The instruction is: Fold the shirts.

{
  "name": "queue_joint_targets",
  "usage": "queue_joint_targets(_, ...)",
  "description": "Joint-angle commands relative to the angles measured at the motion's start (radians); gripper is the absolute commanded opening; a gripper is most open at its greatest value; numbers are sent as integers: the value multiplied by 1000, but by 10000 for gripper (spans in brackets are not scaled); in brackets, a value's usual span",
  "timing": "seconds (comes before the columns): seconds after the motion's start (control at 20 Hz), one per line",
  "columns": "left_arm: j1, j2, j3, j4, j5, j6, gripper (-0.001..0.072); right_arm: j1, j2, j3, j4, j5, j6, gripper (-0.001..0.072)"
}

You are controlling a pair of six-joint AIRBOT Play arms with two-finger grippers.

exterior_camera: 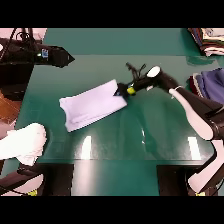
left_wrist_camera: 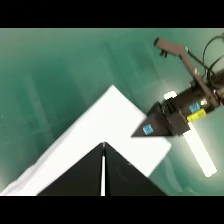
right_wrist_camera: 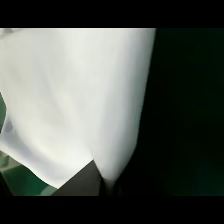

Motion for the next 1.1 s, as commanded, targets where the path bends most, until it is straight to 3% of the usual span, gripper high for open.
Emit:
queue_joint_targets(0.0,-61,0,0,-7,6,3,24,-90,58,131,-220,28,93,16)
queue_joint_targets(0.2,-200,0,0,-8,87,3,25,-354,166,252,-377,113,123,15)
queue_joint_targets(0.6,-324,0,0,-12,204,-4,25,-896,254,288,-338,87,112,16)
queue_joint_targets(0.85,-324,0,0,-11,211,-30,25,-998,252,303,-311,43,84,15)
queue_joint_targets(1.05,-324,0,0,-11,209,-30,25,-997,253,454,-311,48,82,15)
